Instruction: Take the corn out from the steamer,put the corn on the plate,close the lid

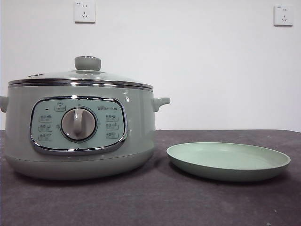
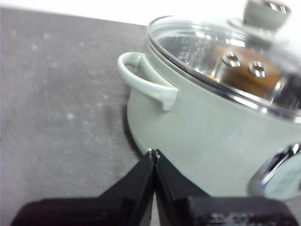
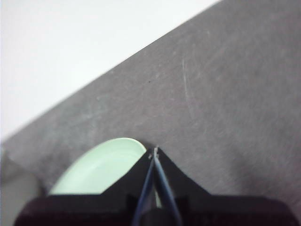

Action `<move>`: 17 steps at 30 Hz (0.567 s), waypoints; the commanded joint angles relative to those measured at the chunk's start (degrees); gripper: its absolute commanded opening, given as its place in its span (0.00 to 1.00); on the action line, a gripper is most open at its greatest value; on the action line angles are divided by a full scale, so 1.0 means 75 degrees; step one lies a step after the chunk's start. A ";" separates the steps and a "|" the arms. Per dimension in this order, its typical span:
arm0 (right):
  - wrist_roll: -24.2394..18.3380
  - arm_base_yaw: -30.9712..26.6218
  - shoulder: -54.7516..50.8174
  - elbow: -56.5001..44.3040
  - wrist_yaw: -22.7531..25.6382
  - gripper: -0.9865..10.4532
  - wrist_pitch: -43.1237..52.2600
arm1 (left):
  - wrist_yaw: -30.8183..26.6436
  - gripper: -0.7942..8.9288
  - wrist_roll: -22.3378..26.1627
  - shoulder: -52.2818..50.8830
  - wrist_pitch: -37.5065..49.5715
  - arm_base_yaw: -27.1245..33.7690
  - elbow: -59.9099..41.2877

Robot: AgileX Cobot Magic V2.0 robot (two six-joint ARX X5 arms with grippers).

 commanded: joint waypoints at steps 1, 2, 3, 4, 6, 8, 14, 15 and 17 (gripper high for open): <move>0.0775 0.0009 -0.0015 -0.0087 -0.0318 0.09 -0.0015 | 0.0035 0.08 -0.1542 -0.0023 0.0012 0.0020 -0.0108; 0.0766 0.0009 -0.0015 -0.0079 -0.0417 0.09 -0.0017 | 0.0035 0.08 -0.1606 -0.0023 0.0061 0.0020 -0.0108; 0.0740 0.0009 -0.0015 -0.0067 -0.0583 0.08 -0.0020 | 0.0067 0.08 -0.1603 -0.0023 0.0137 0.0020 -0.0108; 0.0711 0.0009 -0.0015 -0.0044 -0.0758 0.08 -0.0023 | 0.0169 0.08 -0.1603 -0.0023 0.0254 0.0020 -0.0105; 0.0580 0.0009 0.0020 0.0047 -0.1029 0.08 -0.0038 | 0.0446 0.07 -0.1635 -0.0023 0.0560 0.0023 -0.0085; 0.0527 0.0009 0.0111 0.0227 -0.1288 0.08 -0.0131 | 0.0565 0.07 -0.1658 -0.0023 0.0729 0.0020 0.0044; -0.0149 0.0009 0.0842 0.1125 -0.1816 0.08 -0.0539 | 0.0592 0.07 -0.1626 0.0082 0.0621 0.0023 0.0866; -0.0286 0.0009 0.1003 0.1297 -0.1868 0.08 -0.0600 | 0.0592 0.07 -0.1615 0.0149 0.0595 0.0023 0.1014; -0.0653 0.0009 0.1381 0.1687 -0.1979 0.08 -0.0729 | 0.0592 0.07 -0.1577 0.0367 0.0539 0.0023 0.1338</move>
